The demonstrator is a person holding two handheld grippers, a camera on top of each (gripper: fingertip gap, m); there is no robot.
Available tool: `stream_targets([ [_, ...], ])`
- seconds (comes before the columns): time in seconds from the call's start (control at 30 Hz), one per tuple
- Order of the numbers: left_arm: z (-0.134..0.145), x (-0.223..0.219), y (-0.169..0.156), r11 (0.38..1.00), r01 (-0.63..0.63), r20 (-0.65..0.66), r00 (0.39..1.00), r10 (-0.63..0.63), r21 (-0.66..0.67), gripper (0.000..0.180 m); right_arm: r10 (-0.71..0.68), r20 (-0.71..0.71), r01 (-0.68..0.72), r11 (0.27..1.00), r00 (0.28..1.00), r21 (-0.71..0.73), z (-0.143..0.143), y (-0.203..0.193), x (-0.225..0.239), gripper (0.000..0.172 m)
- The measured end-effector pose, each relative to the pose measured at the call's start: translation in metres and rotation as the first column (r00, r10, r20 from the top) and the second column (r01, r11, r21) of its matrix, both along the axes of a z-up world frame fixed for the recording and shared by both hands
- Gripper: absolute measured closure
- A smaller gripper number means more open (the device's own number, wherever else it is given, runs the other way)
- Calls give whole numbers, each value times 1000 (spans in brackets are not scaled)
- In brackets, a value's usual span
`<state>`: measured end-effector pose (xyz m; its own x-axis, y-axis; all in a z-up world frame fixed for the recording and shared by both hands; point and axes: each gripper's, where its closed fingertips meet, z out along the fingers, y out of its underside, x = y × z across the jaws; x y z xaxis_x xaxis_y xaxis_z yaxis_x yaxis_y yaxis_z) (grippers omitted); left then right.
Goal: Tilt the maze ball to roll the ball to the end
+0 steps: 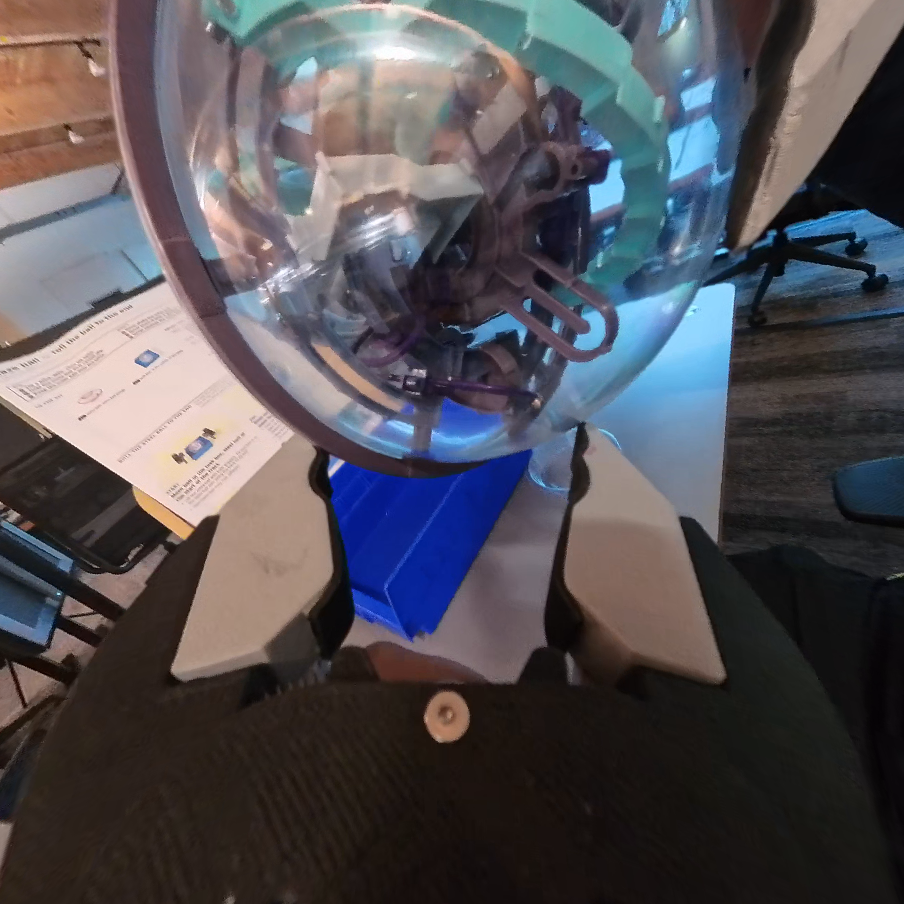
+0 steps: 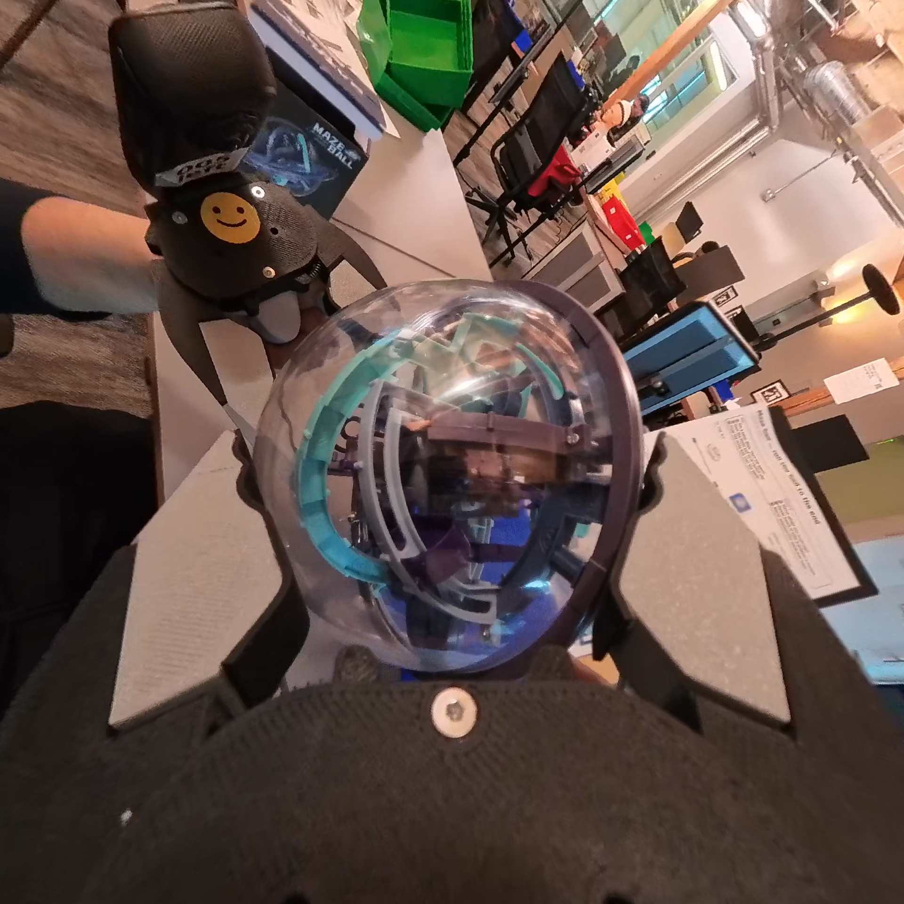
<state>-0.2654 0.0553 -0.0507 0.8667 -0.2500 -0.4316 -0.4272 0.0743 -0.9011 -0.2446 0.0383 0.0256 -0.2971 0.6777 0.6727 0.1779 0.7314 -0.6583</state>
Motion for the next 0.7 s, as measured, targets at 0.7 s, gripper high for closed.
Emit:
stream_targets([
  [0.7,-76,4,-9,956,93,138,989,-56,-280,83,-8,80,32,951,997,-307,-69,13,-8,21],
])
